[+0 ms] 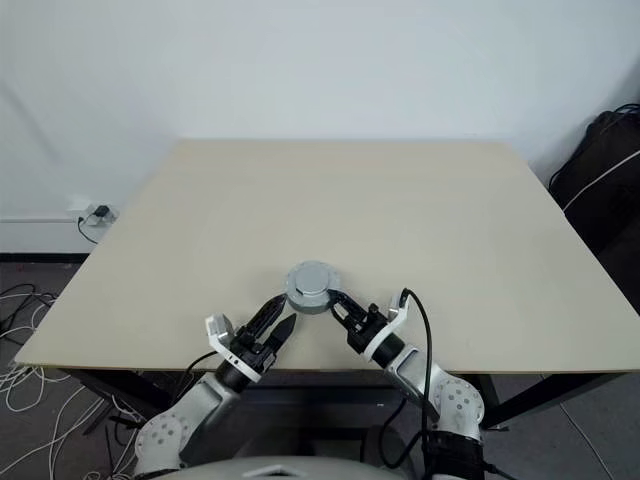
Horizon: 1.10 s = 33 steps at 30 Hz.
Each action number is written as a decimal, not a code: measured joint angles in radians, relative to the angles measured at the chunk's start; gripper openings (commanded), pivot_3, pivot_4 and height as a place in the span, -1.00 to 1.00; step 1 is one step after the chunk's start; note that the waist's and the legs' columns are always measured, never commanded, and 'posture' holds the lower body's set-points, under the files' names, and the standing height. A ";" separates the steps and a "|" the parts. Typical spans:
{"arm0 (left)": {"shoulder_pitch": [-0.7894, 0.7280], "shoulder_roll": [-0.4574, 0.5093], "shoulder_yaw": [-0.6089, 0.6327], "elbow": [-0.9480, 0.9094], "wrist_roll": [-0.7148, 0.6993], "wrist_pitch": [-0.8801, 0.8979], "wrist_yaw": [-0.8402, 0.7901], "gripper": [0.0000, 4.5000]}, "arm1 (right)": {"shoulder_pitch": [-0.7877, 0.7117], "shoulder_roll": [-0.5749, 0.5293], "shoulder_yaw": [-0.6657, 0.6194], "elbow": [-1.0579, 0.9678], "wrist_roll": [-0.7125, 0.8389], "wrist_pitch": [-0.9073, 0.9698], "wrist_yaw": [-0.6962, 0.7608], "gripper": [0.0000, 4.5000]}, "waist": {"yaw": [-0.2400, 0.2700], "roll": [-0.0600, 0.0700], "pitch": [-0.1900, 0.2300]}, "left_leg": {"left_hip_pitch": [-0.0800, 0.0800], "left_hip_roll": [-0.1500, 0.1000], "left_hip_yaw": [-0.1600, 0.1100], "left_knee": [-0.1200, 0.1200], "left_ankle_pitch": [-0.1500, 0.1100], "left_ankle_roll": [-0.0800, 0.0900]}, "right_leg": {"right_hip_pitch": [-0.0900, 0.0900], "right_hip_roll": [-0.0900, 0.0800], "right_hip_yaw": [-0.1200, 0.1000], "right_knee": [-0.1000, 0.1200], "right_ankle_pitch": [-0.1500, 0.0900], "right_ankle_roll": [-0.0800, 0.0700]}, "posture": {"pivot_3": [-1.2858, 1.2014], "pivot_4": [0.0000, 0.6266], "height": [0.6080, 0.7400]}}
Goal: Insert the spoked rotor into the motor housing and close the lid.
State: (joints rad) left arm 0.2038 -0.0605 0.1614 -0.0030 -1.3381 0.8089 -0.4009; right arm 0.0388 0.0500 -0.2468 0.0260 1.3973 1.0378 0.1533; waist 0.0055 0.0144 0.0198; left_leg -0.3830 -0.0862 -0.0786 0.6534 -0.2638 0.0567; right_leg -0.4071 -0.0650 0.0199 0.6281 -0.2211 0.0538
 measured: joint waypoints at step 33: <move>-0.028 -0.002 0.000 0.042 0.019 0.005 -0.002 -0.05 | 0.053 -0.036 0.072 -0.072 -0.004 0.065 -0.021 -0.44 | 0.001 0.000 0.000 | 0.000 0.000 0.000 0.001 0.000 0.000 | 0.001 0.000 0.000 0.000 0.000 0.000 | 0.03 -1.00 1.00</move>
State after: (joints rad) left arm 0.1759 -0.0629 0.1611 0.0387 -1.3188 0.8139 -0.4030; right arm 0.0923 0.0144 -0.1752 -0.0455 1.3933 1.1032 0.1324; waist 0.0067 0.0140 0.0199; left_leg -0.3830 -0.0861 -0.0784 0.6544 -0.2638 0.0567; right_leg -0.4066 -0.0651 0.0203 0.6280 -0.2211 0.0539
